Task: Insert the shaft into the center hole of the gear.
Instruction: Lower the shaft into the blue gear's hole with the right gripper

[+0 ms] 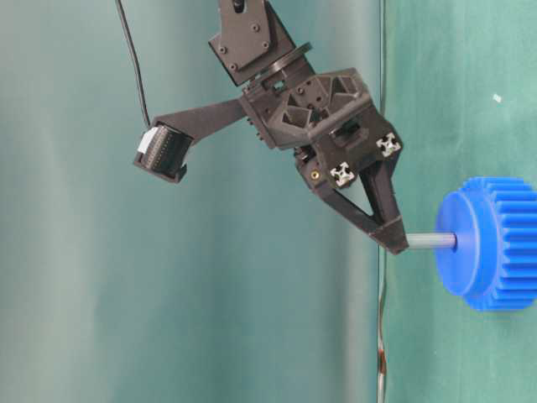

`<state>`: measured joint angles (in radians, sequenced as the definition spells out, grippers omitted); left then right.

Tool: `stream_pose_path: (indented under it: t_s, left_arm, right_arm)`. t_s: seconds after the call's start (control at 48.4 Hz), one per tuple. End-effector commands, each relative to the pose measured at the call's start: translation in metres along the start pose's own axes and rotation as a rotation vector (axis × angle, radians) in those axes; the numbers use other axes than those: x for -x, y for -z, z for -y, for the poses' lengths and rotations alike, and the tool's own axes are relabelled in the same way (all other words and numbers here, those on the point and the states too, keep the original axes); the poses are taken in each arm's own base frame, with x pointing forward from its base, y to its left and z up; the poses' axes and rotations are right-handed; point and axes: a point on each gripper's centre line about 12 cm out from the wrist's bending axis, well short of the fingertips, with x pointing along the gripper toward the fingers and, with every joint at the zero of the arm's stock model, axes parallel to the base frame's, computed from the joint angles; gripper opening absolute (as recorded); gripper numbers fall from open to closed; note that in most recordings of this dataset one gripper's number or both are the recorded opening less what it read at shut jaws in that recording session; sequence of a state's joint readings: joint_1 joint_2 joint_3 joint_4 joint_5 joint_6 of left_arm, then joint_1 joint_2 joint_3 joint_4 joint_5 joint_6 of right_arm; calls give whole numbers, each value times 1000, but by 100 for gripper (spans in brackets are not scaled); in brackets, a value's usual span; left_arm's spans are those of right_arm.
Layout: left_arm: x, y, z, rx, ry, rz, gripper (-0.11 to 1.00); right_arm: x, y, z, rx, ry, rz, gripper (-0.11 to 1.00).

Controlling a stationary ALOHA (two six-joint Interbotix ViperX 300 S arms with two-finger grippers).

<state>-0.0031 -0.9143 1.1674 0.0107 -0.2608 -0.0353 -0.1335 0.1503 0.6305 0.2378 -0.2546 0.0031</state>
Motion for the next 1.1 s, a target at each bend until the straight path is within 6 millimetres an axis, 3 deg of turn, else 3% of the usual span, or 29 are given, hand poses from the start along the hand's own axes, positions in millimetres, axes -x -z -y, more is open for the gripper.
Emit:
stream_pose_path:
  t_s: [0.0, 0.331, 0.785, 1.075]
  left_arm:
    - [-3, -10, 0, -3, 1, 25, 0]
    - [-3, -9, 0, -2, 1, 21, 0]
    - [-3, -7, 0, -3, 1, 11, 0]
    - [-3, -8, 0, -3, 1, 12, 0]
  right_arm:
    - [4, -16, -3, -7, -8, 56, 17]
    - [8, -21, -7, -4, -18, 69, 17]
    - [-2, -9, -9, -8, -17, 50, 17]
    - [5, -17, -8, -6, -17, 75, 17]
